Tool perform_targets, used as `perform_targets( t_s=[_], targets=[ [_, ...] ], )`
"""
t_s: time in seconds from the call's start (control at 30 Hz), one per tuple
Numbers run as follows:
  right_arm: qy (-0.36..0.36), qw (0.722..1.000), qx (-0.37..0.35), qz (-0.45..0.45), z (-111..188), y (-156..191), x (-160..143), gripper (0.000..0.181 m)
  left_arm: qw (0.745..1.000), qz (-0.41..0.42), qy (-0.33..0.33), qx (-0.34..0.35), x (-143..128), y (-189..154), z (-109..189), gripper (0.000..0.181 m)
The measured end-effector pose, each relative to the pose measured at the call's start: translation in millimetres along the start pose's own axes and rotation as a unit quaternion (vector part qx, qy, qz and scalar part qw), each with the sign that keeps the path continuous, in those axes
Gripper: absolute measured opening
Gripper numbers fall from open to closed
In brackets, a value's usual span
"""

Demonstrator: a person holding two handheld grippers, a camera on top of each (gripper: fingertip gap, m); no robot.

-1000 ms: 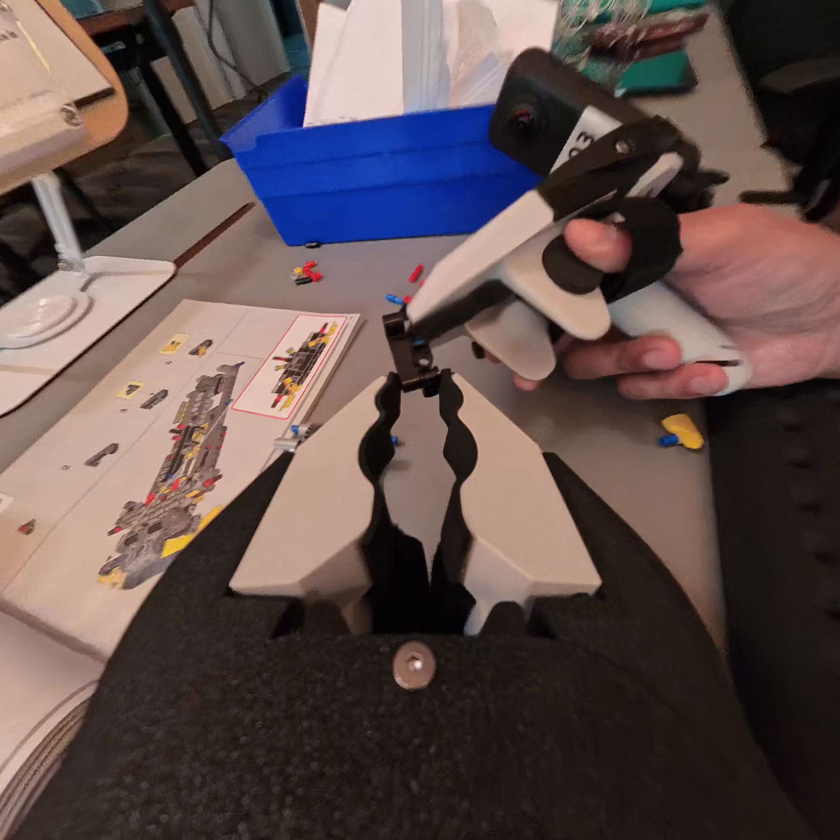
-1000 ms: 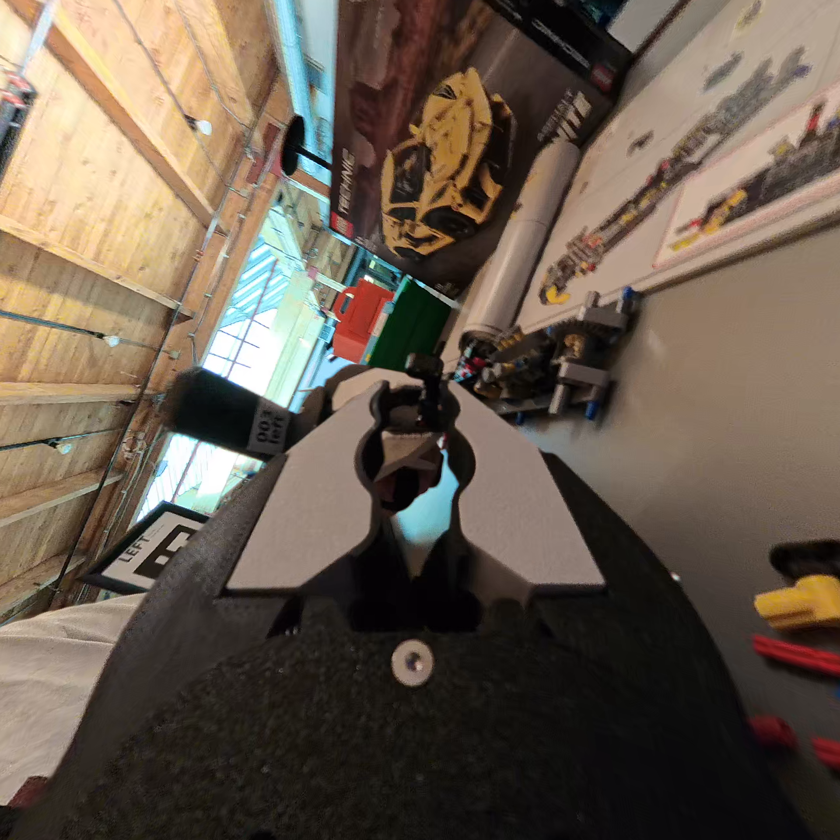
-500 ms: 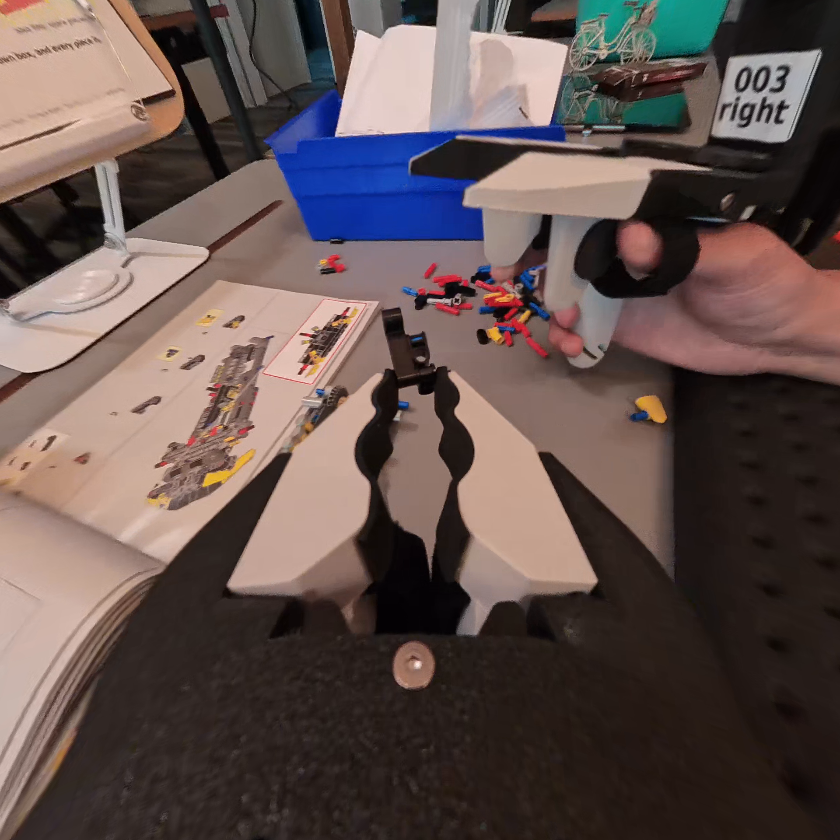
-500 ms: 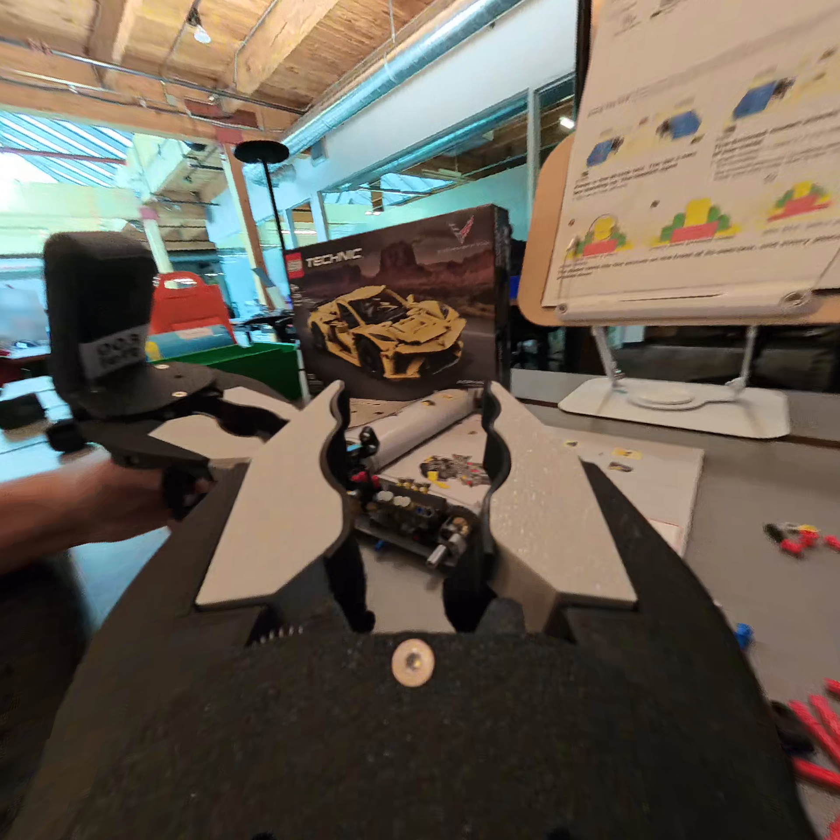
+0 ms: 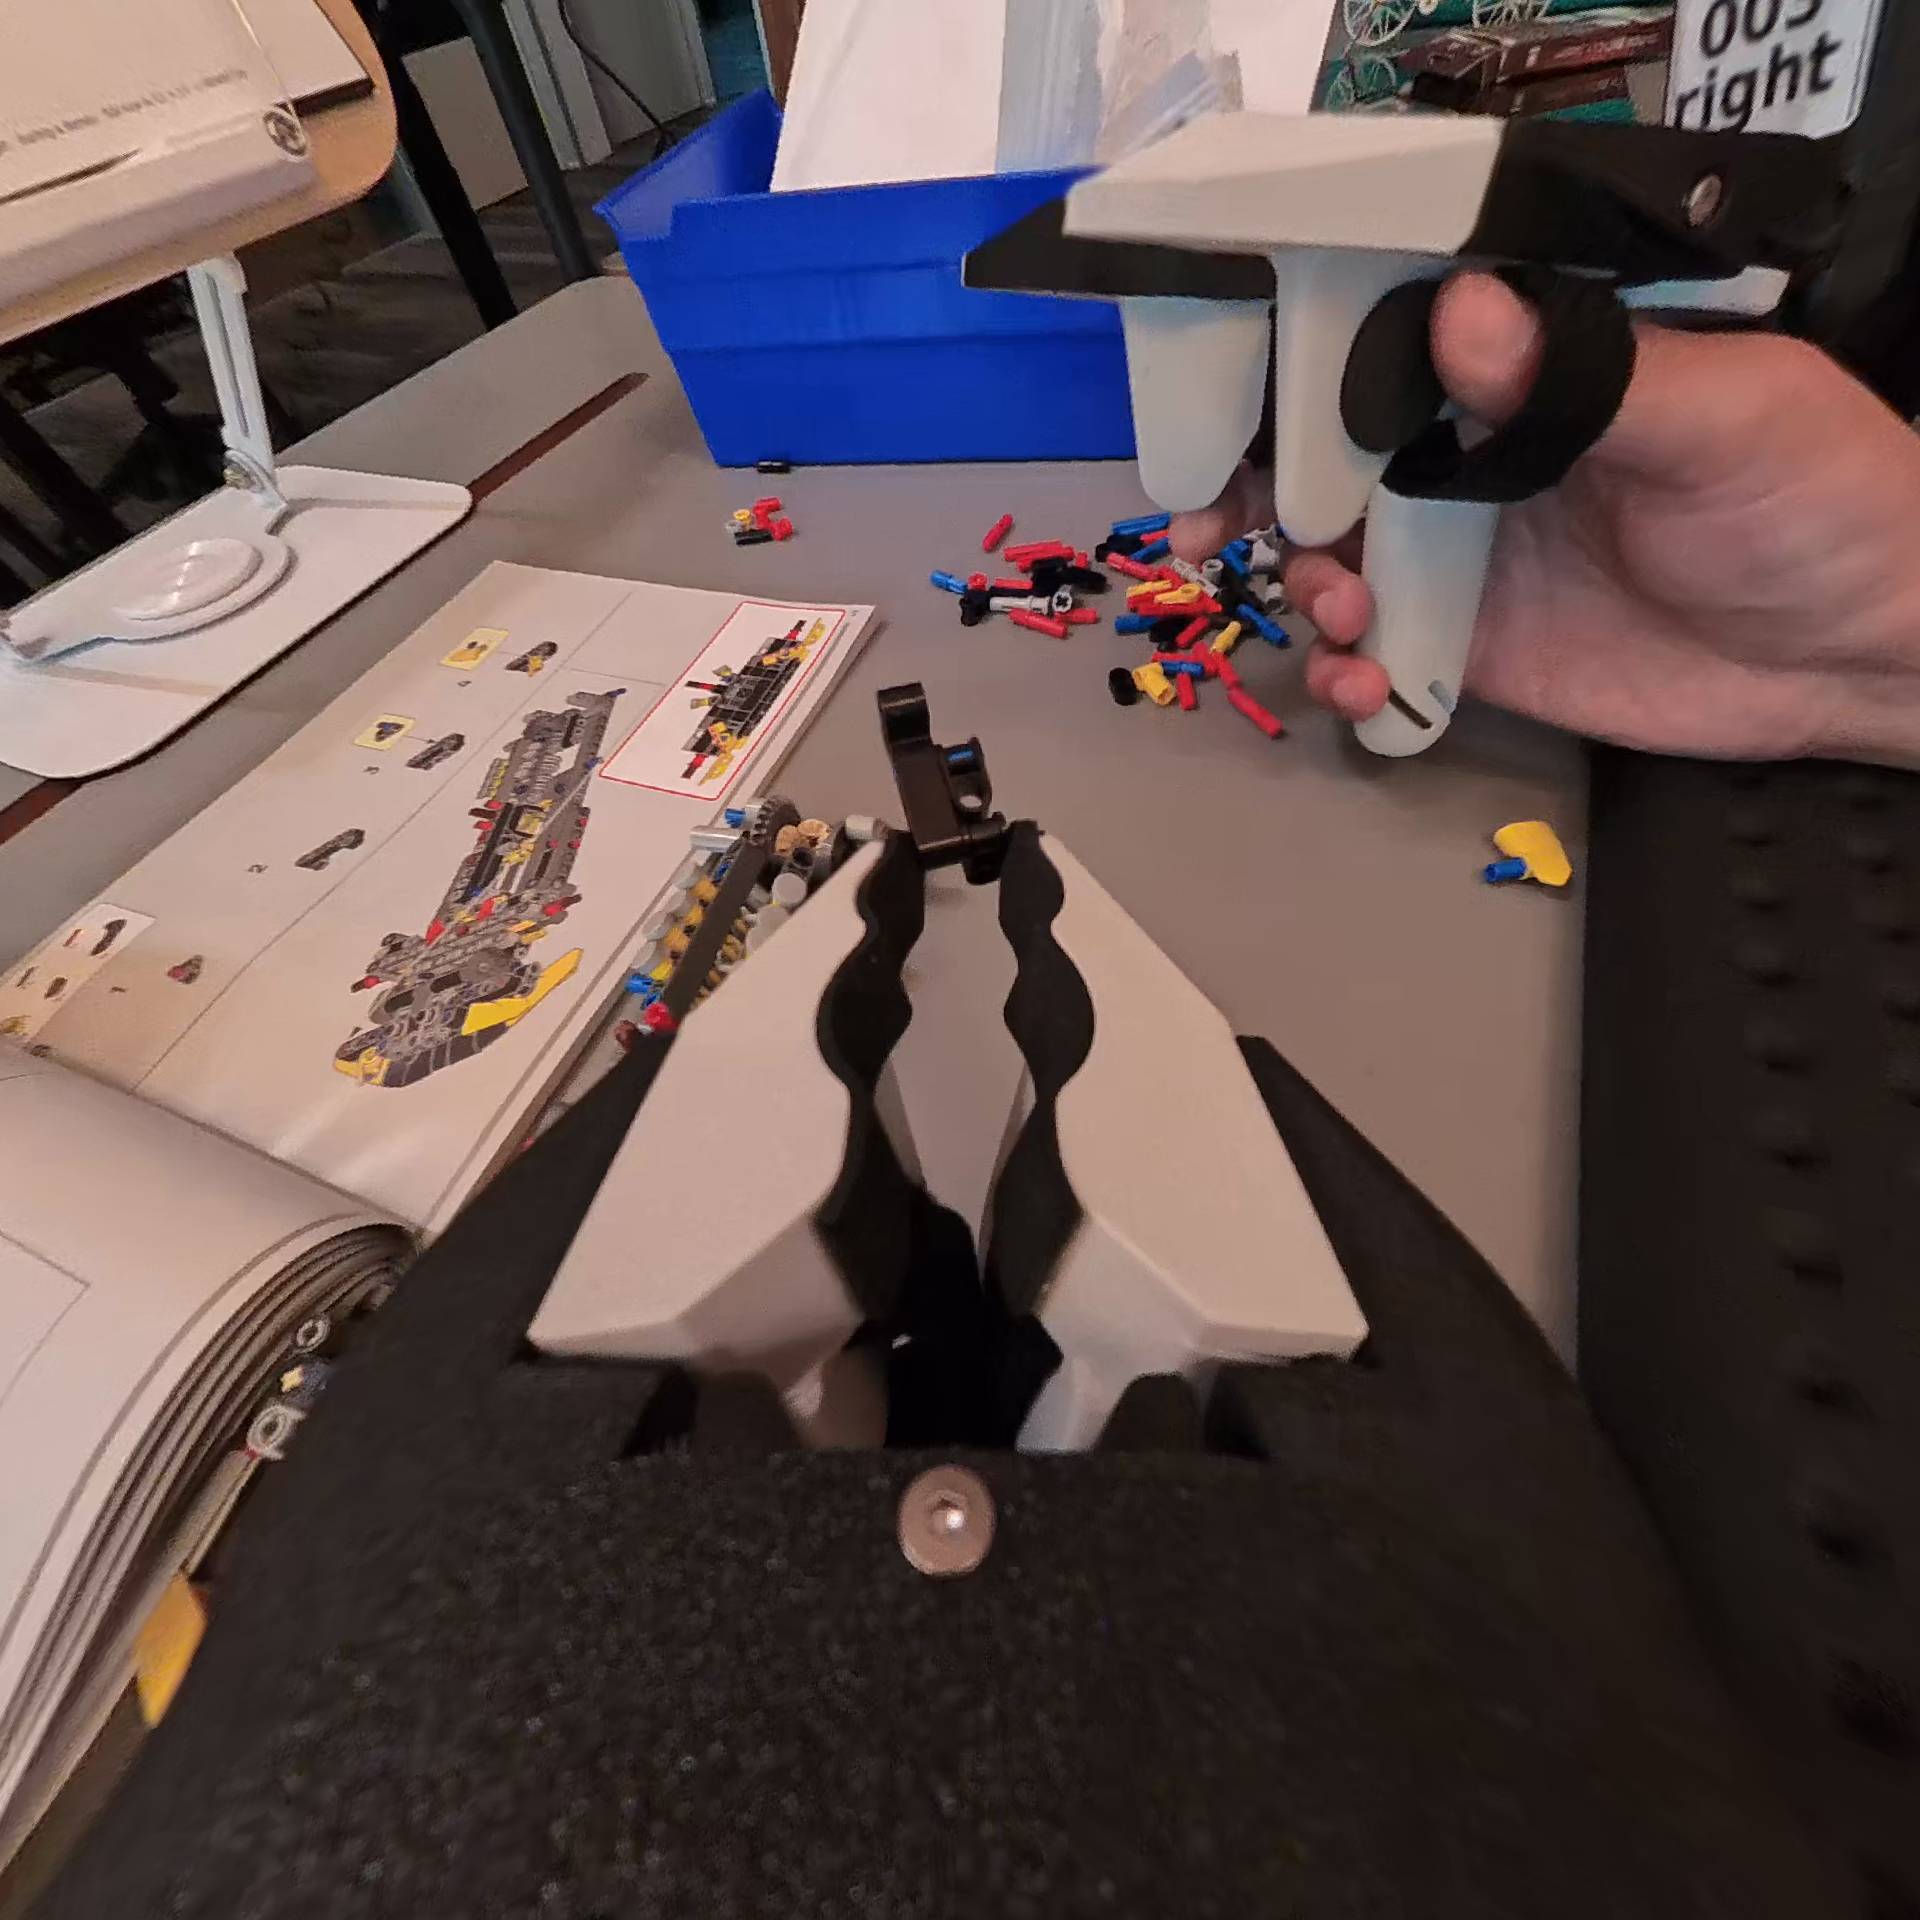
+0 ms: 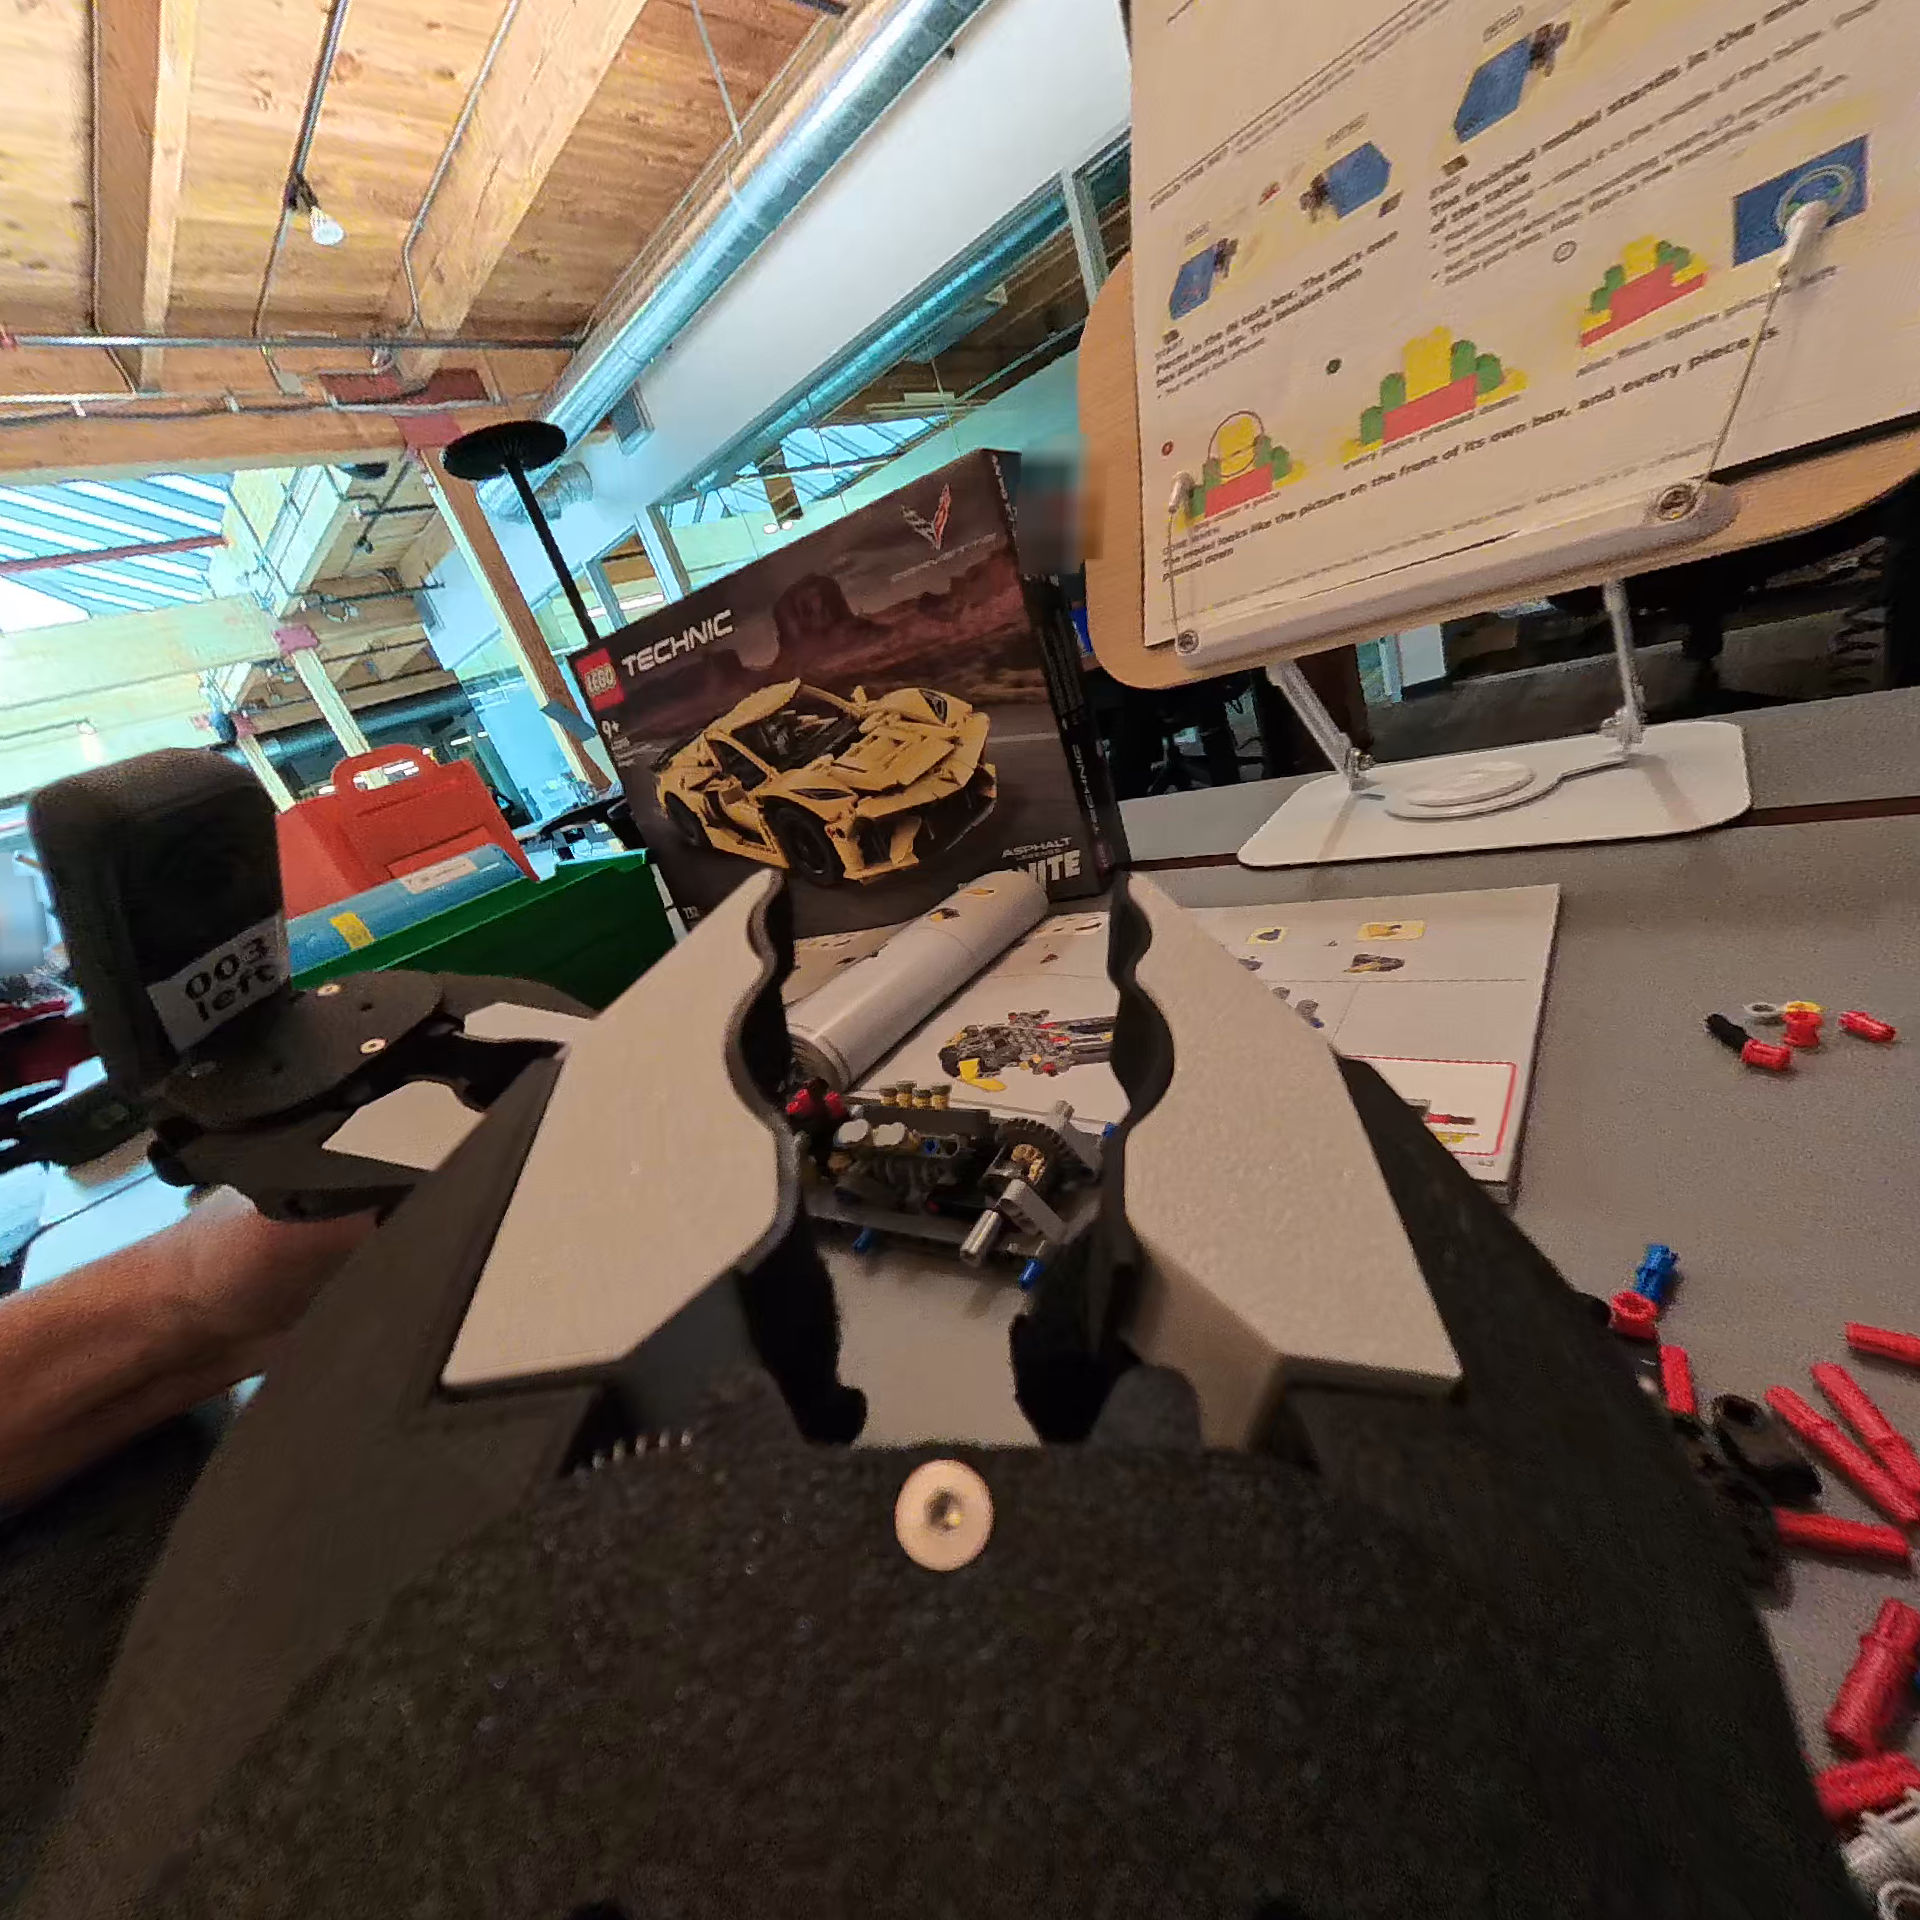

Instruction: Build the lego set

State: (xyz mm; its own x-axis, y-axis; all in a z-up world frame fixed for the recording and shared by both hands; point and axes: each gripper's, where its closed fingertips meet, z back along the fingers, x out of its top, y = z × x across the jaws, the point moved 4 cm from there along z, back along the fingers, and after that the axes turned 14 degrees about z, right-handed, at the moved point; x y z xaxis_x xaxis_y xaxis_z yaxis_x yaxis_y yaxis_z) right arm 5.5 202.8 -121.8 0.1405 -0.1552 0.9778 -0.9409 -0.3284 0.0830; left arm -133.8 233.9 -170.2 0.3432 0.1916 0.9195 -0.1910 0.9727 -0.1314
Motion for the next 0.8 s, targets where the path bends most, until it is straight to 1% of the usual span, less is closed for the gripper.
perform_targets(
  t_s=[0.07,0.13,0.23,0.4,0.53,0.6,0.67,0.73,0.8],
  targets=[
    [0.006,1.0,0.006,0.012,-1.6,3.5,-1.0,0.06,1.0,0.003,-0.001,-0.003,0.8,0.0,0.3,0.015],
    [0.011,1.0,0.012,0.017,-3.1,6.3,-2.6,0.06,1.0,0.018,-0.007,-0.022,2.9,-2.1,1.7,0.015],
    [0.017,1.0,0.02,0.015,-4.8,8.9,-4.3,0.06,0.999,0.031,-0.009,-0.022,4.0,0.4,2.8,0.015],
    [0.03,0.999,0.034,0.017,-8.5,13.5,-8.1,0.06,0.985,0.135,-0.036,-0.103,15.3,-5.1,7.1,0.016],
    [0.043,0.998,0.045,0.026,-11.2,18.9,-11.5,0.06,0.979,0.161,-0.086,-0.089,26.0,6.1,16.5,0.016],
    [0.052,0.997,0.05,0.029,-12.0,21.6,-13.7,0.059,0.969,0.196,-0.107,-0.108,29.7,9.1,21.7,0.017],
    [0.063,0.996,0.057,0.034,-12.9,24.2,-15.8,0.057,0.953,0.242,-0.116,-0.138,32.9,12.2,25.6,0.027],
    [0.071,0.994,0.073,0.037,-14.8,30.2,-17.5,0.055,0.935,0.283,-0.143,-0.16,39.4,17.3,32.0,0.027],
    [0.077,0.991,0.101,0.042,-17.5,41.2,-19.2,0.053,0.916,0.318,-0.168,-0.179,44.3,22.3,38.3,0.021]
  ],
)
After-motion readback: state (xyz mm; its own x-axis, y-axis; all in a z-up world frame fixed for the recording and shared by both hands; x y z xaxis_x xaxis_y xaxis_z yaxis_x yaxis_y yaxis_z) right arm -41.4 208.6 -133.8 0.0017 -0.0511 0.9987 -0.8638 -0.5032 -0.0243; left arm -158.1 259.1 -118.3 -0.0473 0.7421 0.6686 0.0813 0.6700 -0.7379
